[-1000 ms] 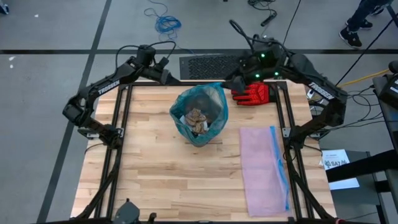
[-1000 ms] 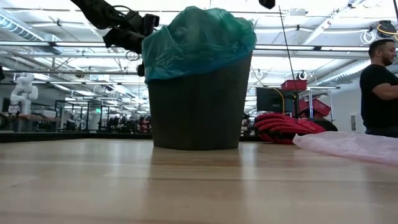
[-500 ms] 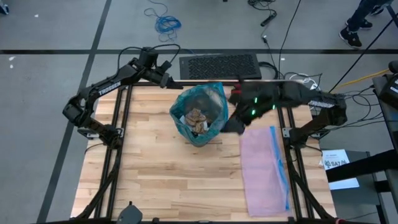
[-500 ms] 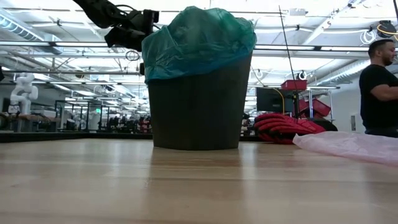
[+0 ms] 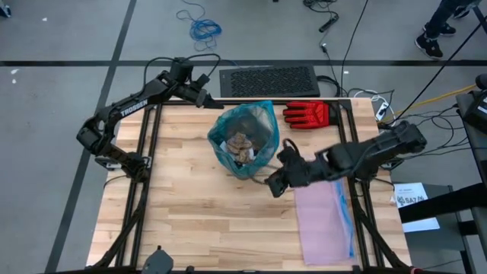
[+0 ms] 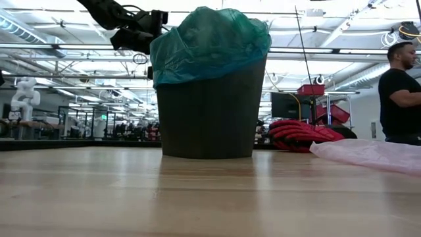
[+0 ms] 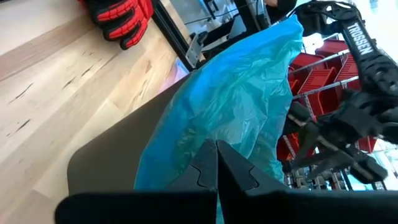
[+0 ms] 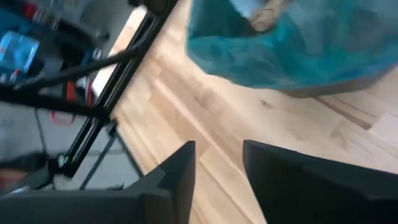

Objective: Place trash/remove bag and relplace
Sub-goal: Remove the blue trash bag from the trash bin

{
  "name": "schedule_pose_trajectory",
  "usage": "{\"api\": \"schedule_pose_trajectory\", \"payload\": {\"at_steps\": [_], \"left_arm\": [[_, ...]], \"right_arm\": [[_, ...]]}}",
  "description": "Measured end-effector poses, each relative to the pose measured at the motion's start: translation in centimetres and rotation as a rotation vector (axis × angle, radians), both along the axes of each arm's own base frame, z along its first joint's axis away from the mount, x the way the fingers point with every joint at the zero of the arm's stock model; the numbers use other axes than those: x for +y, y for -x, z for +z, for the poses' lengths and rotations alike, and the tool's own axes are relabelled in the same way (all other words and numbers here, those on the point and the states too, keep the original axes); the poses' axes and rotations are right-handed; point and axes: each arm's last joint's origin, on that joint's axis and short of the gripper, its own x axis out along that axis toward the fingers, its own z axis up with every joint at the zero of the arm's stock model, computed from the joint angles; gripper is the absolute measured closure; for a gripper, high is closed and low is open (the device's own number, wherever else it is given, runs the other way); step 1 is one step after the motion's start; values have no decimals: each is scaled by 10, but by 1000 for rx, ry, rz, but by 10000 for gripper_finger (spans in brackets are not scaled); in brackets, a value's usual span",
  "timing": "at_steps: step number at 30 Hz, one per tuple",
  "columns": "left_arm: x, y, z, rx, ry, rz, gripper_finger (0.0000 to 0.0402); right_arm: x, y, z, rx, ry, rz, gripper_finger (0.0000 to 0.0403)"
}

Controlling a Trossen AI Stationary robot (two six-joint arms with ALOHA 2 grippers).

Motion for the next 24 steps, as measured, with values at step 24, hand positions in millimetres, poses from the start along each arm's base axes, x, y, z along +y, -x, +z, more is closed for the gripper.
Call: {"api": "schedule_pose_trajectory", "payload": {"at_steps": [24], "left_arm": [[-1,0,0,0,5,-5,402]], "right_arm": [[0,35,-130,-370,100,-424,300]]}}
